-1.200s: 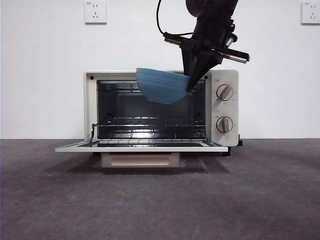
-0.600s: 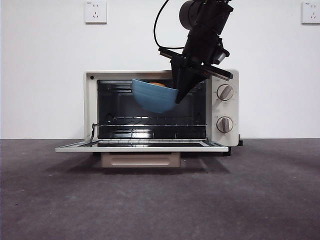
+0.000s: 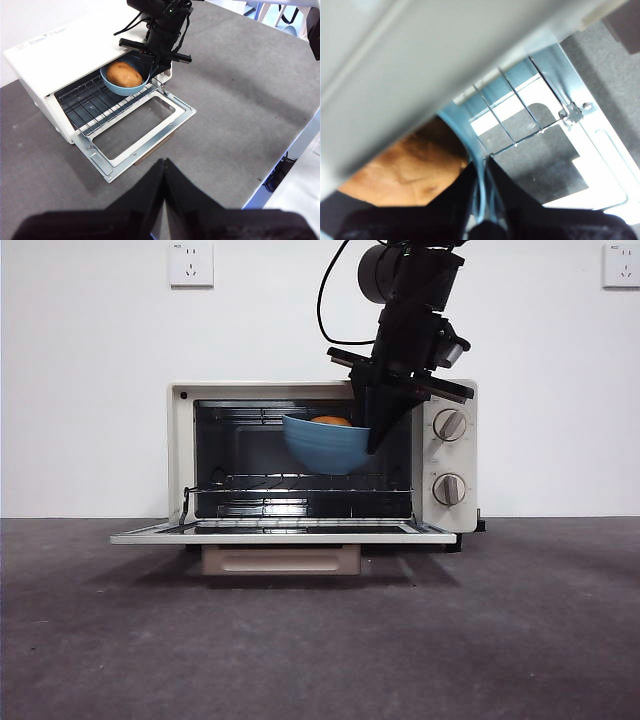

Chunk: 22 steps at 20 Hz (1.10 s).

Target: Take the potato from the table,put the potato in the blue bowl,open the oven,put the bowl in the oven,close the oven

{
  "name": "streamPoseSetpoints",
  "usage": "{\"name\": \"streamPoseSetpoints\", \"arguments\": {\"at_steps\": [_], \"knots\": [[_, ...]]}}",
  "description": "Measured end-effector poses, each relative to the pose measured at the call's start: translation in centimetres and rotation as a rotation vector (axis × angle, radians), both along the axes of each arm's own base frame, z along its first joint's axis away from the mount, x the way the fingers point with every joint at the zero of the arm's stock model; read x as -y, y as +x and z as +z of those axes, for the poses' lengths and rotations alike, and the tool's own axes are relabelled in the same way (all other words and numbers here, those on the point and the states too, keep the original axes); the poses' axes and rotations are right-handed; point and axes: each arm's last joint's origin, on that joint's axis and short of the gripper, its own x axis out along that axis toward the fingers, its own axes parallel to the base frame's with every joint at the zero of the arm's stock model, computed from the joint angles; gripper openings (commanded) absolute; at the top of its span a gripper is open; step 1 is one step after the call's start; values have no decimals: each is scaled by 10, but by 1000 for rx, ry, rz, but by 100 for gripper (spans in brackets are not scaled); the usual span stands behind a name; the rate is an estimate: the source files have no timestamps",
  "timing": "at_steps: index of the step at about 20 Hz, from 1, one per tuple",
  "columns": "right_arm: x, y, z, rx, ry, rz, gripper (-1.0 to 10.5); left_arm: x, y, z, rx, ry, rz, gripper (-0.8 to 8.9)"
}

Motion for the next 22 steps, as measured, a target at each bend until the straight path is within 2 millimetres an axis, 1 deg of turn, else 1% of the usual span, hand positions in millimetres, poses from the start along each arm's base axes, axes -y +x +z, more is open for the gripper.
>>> {"name": "streamPoseSetpoints", "arguments": {"at_steps": [9, 10, 12, 14, 18, 22], "knots": [[2, 2, 0, 20, -31, -32, 7, 0, 0, 0, 0, 0, 0, -6], [2, 2, -1, 20, -31, -33, 35, 0, 0, 0, 0, 0, 0, -6], [2, 2, -1, 18, -31, -32, 204, 0, 0, 0, 0, 0, 0, -6], [2, 0, -2, -3, -31, -28, 294, 0, 0, 0, -1, -2, 1, -6], [-2, 0, -1, 5, -17, -15, 294, 0, 0, 0, -2, -3, 2, -6], [-4, 4, 5, 55, 20, -10, 292, 0, 0, 0, -2, -3, 2, -6]]}}
